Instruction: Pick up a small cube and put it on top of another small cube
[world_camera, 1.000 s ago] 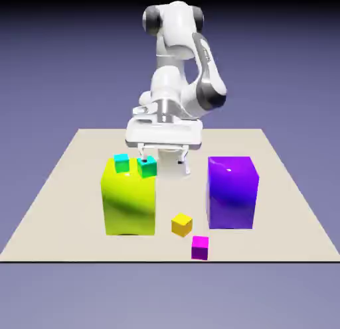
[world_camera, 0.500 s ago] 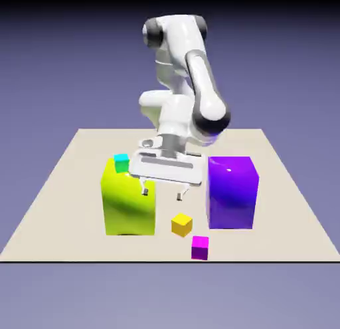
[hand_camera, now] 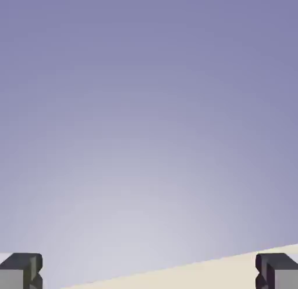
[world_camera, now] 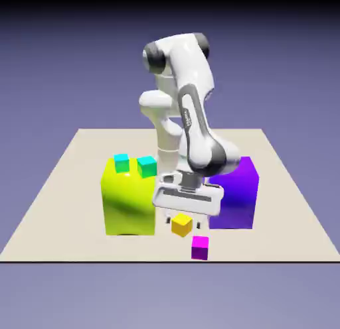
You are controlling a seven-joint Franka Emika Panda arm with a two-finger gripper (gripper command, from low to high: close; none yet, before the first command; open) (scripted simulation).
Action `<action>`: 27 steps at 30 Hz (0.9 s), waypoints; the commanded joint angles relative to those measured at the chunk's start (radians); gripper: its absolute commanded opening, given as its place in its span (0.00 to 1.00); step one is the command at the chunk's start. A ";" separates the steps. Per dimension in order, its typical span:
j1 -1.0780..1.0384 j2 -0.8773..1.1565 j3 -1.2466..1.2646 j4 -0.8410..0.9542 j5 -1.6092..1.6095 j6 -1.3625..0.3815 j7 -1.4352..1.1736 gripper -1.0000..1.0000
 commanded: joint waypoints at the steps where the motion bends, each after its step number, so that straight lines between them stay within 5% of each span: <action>1: -0.001 0.020 0.007 0.017 0.044 0.012 -0.038 0.50; 12: 0.158 0.221 -0.188 0.155 0.317 -0.063 -0.267 0.50; 13: 0.158 0.221 -0.188 0.155 0.317 -0.064 -0.267 0.00; 20: -0.004 0.086 0.028 0.070 0.183 0.051 -0.160 0.00; 27: 0.057 -0.014 -0.074 -0.053 -0.121 -0.096 -0.075 0.00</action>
